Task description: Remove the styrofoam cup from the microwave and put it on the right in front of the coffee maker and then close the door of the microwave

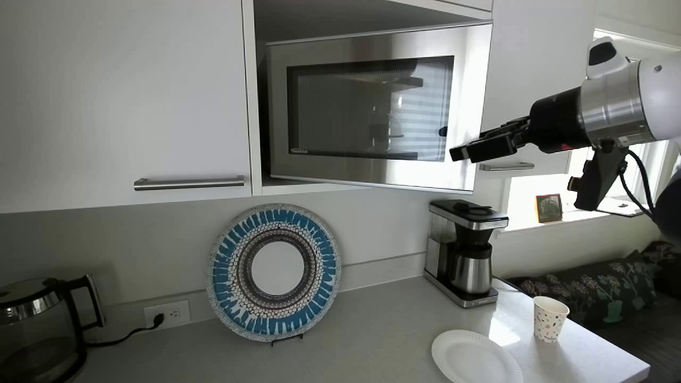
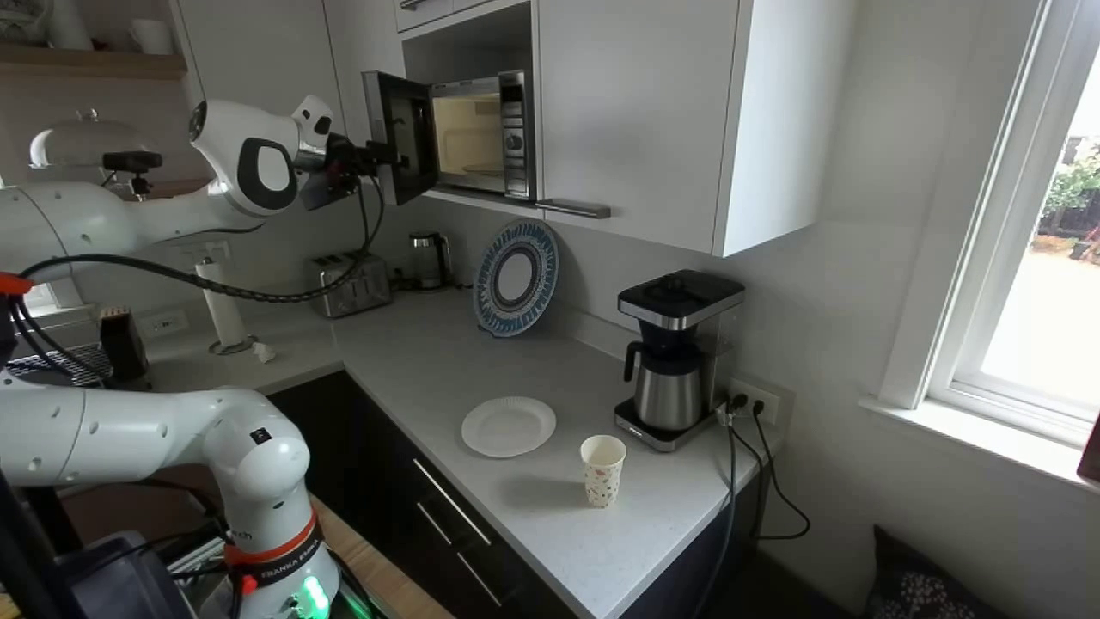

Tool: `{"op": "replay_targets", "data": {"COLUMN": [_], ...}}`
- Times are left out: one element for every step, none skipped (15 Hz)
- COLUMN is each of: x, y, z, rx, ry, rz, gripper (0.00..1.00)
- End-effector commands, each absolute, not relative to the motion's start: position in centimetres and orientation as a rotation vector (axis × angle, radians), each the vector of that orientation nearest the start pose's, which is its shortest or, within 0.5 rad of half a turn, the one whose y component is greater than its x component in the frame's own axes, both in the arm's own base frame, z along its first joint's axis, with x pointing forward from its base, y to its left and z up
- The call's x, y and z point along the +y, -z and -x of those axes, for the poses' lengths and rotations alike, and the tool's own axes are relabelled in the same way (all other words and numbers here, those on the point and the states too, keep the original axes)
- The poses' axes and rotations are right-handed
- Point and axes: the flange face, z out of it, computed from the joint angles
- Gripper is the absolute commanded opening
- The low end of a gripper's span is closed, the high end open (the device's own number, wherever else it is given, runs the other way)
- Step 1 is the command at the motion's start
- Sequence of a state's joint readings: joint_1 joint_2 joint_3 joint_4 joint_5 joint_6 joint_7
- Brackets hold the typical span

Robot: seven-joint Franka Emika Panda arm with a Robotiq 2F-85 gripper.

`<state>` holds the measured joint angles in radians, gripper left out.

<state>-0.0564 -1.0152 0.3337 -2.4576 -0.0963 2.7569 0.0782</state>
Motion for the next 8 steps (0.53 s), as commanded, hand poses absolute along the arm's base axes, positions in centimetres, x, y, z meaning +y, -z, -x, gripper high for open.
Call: {"op": "replay_targets", "data": {"x": [13.9,13.2,12.7,12.0,11.2,10.5,9.8,9.7], "y": [-73.9,-74.0,-74.1,-74.2,-74.5,-74.8,-75.0,-75.2], "z": [-27.1,-27.4,-27.8,-28.0,-28.1,-28.2,-28.3,-28.3], "rx": [-0.363,-0.332,-0.288,-0.256,-0.209,-0.167,-0.14,-0.134], "ry": [2.121,2.141,2.132,2.154,2.158,2.18,2.19,2.184], "rz": [2.651,2.656,2.671,2.678,2.678,2.67,2.659,2.646], "gripper": [1.0,1.0,1.0,1.0,1.0,1.0,1.0,1.0]}}
